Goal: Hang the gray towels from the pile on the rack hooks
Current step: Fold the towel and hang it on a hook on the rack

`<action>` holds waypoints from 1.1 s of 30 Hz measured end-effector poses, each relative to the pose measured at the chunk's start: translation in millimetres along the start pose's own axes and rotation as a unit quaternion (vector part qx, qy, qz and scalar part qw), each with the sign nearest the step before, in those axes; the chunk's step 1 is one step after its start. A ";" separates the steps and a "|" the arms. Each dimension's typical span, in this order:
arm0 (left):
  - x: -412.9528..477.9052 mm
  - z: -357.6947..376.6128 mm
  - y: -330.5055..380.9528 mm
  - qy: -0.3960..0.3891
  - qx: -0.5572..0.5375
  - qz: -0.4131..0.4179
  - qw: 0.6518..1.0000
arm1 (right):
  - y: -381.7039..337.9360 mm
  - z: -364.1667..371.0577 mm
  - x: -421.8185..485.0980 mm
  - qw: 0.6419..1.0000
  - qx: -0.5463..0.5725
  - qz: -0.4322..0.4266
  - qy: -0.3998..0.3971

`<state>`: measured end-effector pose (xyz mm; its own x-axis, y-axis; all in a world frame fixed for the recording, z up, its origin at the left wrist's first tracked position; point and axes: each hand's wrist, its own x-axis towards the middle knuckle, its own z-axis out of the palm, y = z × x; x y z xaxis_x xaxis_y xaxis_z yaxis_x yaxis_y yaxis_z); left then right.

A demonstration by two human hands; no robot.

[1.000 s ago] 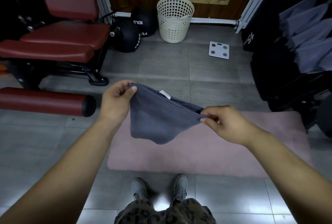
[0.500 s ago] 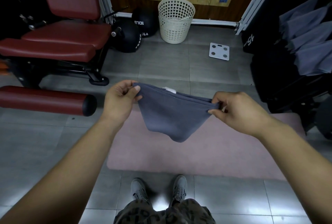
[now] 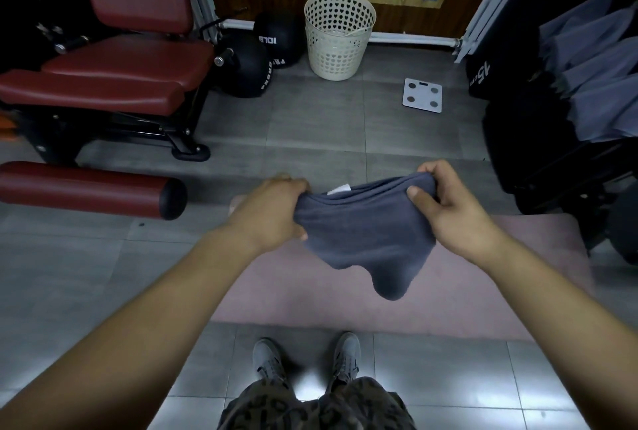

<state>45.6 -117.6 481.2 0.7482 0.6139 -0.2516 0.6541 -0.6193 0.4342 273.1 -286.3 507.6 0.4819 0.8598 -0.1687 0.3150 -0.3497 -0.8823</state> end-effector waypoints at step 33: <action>-44.1 41.2 -8.3 -0.217 -0.735 -0.146 0.625 | 39.4 16.0 -22.1 0.861 0.428 0.270 -0.051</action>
<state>11.7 -159.8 453.0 0.7883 0.2083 -0.5789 0.1994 0.8037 0.5607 261.8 -313.1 469.5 0.2806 0.7012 -0.6554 -0.6724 -0.3436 -0.6556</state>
